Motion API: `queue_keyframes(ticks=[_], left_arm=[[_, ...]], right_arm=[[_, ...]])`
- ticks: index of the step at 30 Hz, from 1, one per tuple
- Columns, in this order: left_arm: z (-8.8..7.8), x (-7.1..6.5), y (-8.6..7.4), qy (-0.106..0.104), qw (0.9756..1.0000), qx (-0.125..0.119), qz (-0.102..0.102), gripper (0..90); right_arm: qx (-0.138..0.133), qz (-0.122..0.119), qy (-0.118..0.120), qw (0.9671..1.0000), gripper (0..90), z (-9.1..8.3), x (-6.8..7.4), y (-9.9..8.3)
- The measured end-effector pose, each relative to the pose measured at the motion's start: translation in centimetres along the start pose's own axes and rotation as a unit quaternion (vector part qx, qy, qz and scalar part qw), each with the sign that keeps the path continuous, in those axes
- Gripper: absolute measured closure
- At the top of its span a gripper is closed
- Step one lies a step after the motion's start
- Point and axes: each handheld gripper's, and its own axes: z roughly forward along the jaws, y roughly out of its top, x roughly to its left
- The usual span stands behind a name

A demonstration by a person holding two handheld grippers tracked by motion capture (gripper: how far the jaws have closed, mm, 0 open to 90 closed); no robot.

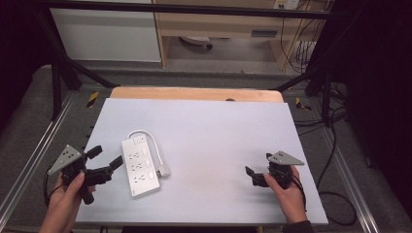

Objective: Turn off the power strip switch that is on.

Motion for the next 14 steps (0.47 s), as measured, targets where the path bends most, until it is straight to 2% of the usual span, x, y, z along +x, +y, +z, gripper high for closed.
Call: queue_keyframes(ticks=[9, 11, 13, 14], left_arm=[[0.0, -0.6, -2.4, -0.008, 0.9995, 0.029, 0.007, 6.1], [0.1, -0.8, -3.0, -0.012, 0.9991, 0.038, 0.013, 6.1], [0.3, -1.1, -3.6, -0.016, 0.9986, 0.048, 0.019, 6.0], [0.4, -1.3, -3.8, -0.019, 0.9982, 0.052, 0.02, 6.0]], right_arm=[[0.002, -0.001, -0.005, 1.0, 3.8, 0.0, -0.1, 0.0], [0.004, -0.001, -0.01, 0.9999, 3.7, 0.1, -0.1, -0.1], [0.022, 0.002, -0.029, 0.9993, 3.3, 0.3, -0.4, -0.3], [0.022, 0.002, -0.029, 0.9993, 3.3, 0.3, -0.4, -0.3]])
